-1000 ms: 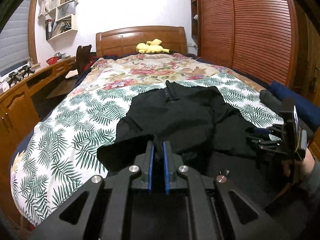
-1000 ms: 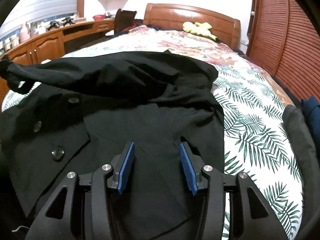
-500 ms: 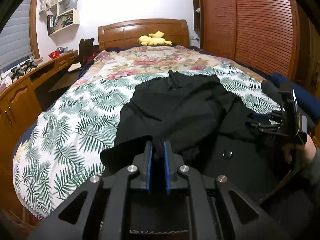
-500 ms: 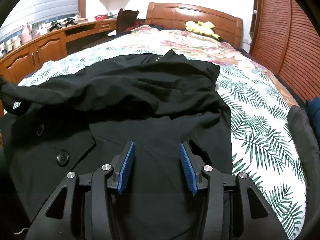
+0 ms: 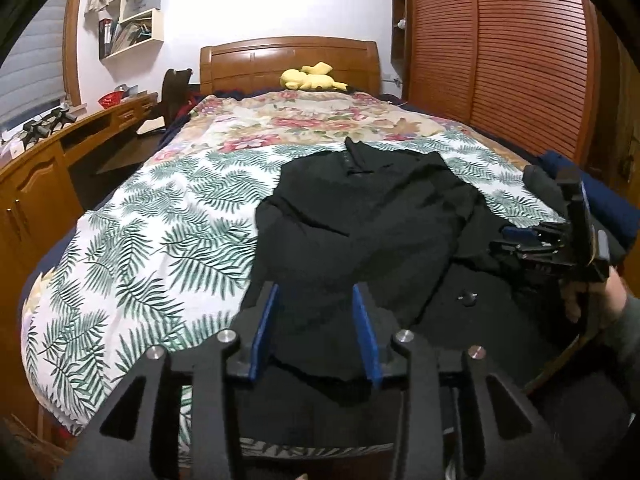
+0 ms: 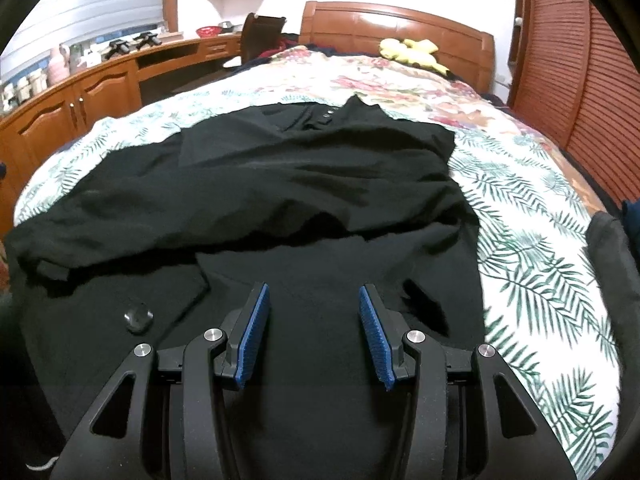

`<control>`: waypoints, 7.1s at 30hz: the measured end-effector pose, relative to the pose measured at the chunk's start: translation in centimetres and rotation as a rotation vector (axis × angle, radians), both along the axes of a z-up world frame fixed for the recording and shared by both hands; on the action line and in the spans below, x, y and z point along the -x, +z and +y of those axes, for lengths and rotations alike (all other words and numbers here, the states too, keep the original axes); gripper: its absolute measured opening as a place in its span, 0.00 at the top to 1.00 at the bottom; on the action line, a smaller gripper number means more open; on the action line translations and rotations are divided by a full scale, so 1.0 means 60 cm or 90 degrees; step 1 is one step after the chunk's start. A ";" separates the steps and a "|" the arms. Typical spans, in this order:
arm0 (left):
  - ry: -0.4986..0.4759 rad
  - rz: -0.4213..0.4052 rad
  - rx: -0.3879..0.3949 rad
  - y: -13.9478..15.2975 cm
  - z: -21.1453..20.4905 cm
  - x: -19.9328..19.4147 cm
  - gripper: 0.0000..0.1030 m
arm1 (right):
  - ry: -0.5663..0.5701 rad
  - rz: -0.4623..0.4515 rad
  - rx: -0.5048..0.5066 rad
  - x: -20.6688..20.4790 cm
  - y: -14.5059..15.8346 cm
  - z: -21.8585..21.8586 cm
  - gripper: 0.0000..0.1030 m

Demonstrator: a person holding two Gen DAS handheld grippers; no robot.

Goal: Fold large clothes

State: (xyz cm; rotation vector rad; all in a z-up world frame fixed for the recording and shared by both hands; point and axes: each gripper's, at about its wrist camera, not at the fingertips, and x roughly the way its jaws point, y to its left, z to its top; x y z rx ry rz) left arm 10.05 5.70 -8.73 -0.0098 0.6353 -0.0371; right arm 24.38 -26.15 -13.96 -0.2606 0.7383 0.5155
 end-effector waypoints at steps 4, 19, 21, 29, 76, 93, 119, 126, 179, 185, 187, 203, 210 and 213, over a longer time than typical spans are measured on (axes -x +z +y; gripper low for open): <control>0.008 0.009 0.001 -0.015 0.019 -0.004 0.64 | 0.027 0.001 -0.013 -0.014 0.016 0.036 0.54; 0.018 0.071 0.007 -0.083 0.061 -0.025 0.62 | 0.059 0.089 0.040 -0.116 -0.044 0.150 0.54; 0.021 0.081 0.007 -0.094 0.066 -0.026 0.62 | 0.060 0.095 0.044 -0.118 -0.051 0.150 0.54; 0.023 0.112 0.005 -0.124 0.081 -0.020 0.62 | 0.055 0.051 0.000 -0.073 0.013 0.099 0.54; -0.015 0.132 0.063 -0.150 0.095 0.020 0.54 | -0.073 0.132 -0.074 0.165 -0.020 -0.183 0.49; -0.004 0.096 0.109 -0.127 0.107 0.032 0.86 | -0.092 0.125 0.009 0.163 -0.027 -0.167 0.68; -0.019 -0.161 0.023 0.215 0.032 0.130 0.99 | -0.044 -0.120 -0.082 0.259 0.298 -0.199 0.98; -0.032 -0.243 0.023 0.318 0.020 0.191 0.99 | -0.045 -0.216 -0.112 0.335 0.403 -0.227 0.98; -0.020 0.013 -0.007 0.084 0.051 -0.321 0.83 | -0.166 -0.076 0.056 -0.221 0.103 -0.130 0.98; -0.035 0.023 0.005 0.067 0.057 -0.304 0.71 | -0.190 -0.041 0.049 -0.269 0.078 -0.126 0.98; -0.044 0.031 0.005 0.055 0.051 -0.294 0.68 | -0.186 -0.033 0.046 -0.276 0.074 -0.123 0.97; -0.106 0.062 0.024 -0.006 -0.005 -0.207 0.66 | -0.146 -0.057 0.042 -0.246 0.123 -0.125 0.47; -0.112 0.083 0.027 -0.035 -0.010 -0.190 0.66 | -0.165 0.078 0.071 -0.310 0.026 -0.147 0.47; -0.113 0.091 0.027 -0.046 -0.013 -0.189 0.66 | -0.179 0.124 0.086 -0.339 -0.007 -0.154 0.47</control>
